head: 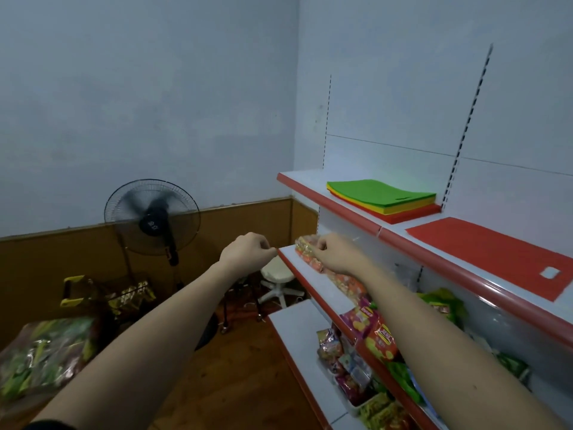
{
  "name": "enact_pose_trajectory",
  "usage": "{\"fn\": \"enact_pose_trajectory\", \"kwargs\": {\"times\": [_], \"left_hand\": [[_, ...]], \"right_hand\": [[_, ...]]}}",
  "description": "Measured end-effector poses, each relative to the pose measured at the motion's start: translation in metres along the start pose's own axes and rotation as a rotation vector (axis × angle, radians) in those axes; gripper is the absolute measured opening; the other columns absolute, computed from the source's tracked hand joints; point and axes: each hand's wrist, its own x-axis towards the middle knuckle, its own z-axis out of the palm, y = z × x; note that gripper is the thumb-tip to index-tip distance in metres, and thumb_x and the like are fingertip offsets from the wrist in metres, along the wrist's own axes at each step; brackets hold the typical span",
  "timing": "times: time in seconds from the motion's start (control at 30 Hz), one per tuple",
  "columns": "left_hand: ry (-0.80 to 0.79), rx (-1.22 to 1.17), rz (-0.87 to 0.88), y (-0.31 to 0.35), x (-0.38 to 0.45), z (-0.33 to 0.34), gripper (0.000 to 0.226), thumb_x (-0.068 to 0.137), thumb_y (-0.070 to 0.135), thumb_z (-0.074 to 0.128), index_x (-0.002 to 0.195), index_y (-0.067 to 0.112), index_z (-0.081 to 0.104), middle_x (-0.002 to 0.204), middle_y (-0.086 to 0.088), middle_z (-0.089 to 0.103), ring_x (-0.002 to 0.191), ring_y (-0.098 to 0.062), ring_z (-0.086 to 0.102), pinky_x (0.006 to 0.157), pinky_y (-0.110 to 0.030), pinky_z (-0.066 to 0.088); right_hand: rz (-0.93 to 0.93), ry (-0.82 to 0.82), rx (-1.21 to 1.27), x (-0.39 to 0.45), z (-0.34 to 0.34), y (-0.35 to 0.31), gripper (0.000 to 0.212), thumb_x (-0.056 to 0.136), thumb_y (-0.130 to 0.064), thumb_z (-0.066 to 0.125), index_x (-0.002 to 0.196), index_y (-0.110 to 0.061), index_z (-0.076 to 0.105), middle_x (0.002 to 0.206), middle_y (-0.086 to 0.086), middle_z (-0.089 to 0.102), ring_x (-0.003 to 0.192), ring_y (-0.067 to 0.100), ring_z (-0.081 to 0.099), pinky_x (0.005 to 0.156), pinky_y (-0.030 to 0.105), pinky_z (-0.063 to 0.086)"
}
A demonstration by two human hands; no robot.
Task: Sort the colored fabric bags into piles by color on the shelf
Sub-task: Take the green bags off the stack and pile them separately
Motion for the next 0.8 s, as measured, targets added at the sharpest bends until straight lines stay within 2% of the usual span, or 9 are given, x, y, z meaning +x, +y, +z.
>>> {"fn": "enact_pose_trajectory", "kwargs": {"times": [0.07,0.13,0.2,0.27,0.37,0.47,0.6,0.7,0.8], "left_hand": [[0.027,-0.053,0.014,-0.005,0.026,0.001,0.024,0.093,0.044,0.056,0.101,0.022,0.064,0.084,0.009,0.064,0.077,-0.007,0.064,0.062,-0.025,0.055],[0.073,-0.088,0.028,-0.01,0.053,0.0,0.024,0.093,0.043,0.056,0.101,0.022,0.065,0.084,0.01,0.064,0.076,-0.007,0.064,0.066,-0.029,0.058],[0.116,-0.094,0.041,-0.014,0.079,-0.002,0.024,0.093,0.043,0.056,0.101,0.023,0.066,0.087,0.009,0.065,0.079,-0.008,0.064,0.068,-0.029,0.058],[0.151,-0.1,0.055,-0.018,0.107,-0.003,0.024,0.093,0.044,0.056,0.1,0.024,0.066,0.091,0.007,0.066,0.081,-0.008,0.063,0.069,-0.029,0.058],[0.174,-0.118,0.069,-0.021,0.144,-0.001,0.022,0.093,0.044,0.055,0.1,0.025,0.065,0.09,0.008,0.064,0.08,-0.005,0.06,0.063,-0.025,0.052],[0.155,-0.136,0.089,-0.025,0.177,0.01,0.02,0.093,0.045,0.055,0.098,0.028,0.064,0.09,0.011,0.063,0.079,-0.003,0.059,0.059,-0.022,0.047],[0.081,-0.165,0.147,-0.023,0.223,0.029,0.021,0.094,0.045,0.055,0.099,0.026,0.065,0.092,0.01,0.064,0.081,-0.005,0.06,0.061,-0.022,0.048],[0.027,-0.179,0.203,-0.021,0.257,0.043,0.023,0.094,0.045,0.055,0.1,0.026,0.065,0.092,0.011,0.065,0.082,-0.004,0.06,0.065,-0.023,0.051],[-0.011,-0.19,0.269,-0.021,0.302,0.05,0.022,0.094,0.044,0.055,0.1,0.026,0.066,0.09,0.012,0.064,0.08,-0.003,0.06,0.062,-0.022,0.048]], "right_hand": [[0.008,0.042,0.064,0.022,0.001,0.008,0.038,0.094,-0.039,0.049,0.066,-0.015,0.057,0.054,-0.007,0.053,0.049,0.015,0.052,0.051,0.033,0.042],[0.023,0.088,0.109,0.047,0.002,0.019,0.039,0.093,-0.039,0.048,0.064,-0.014,0.057,0.054,-0.002,0.055,0.051,0.019,0.054,0.053,0.036,0.045],[0.02,0.112,0.132,0.072,0.004,0.027,0.038,0.091,-0.038,0.048,0.073,-0.008,0.062,0.068,0.008,0.064,0.063,0.026,0.061,0.062,0.043,0.052],[0.012,0.131,0.136,0.095,0.003,0.029,0.035,0.091,-0.035,0.049,0.078,-0.006,0.064,0.078,0.012,0.068,0.072,0.028,0.063,0.067,0.044,0.053],[0.002,0.15,0.117,0.129,0.001,0.034,0.033,0.093,-0.03,0.05,0.076,-0.005,0.061,0.077,0.015,0.066,0.064,0.022,0.055,0.061,0.037,0.045],[0.02,0.144,0.099,0.158,0.004,0.041,0.034,0.094,-0.03,0.049,0.074,-0.005,0.058,0.072,0.014,0.062,0.061,0.019,0.05,0.059,0.033,0.039],[0.072,0.147,0.105,0.193,0.01,0.049,0.033,0.092,-0.029,0.052,0.064,-0.013,0.052,0.06,0.004,0.056,0.057,0.018,0.051,0.058,0.035,0.042],[0.13,0.174,0.127,0.216,0.015,0.057,0.031,0.09,-0.027,0.053,0.071,-0.003,0.06,0.071,0.013,0.066,0.063,0.024,0.059,0.064,0.042,0.051],[0.198,0.211,0.124,0.245,0.018,0.067,0.024,0.089,-0.029,0.054,0.074,-0.014,0.063,0.074,0.005,0.067,0.072,0.026,0.063,0.071,0.045,0.053]]}}
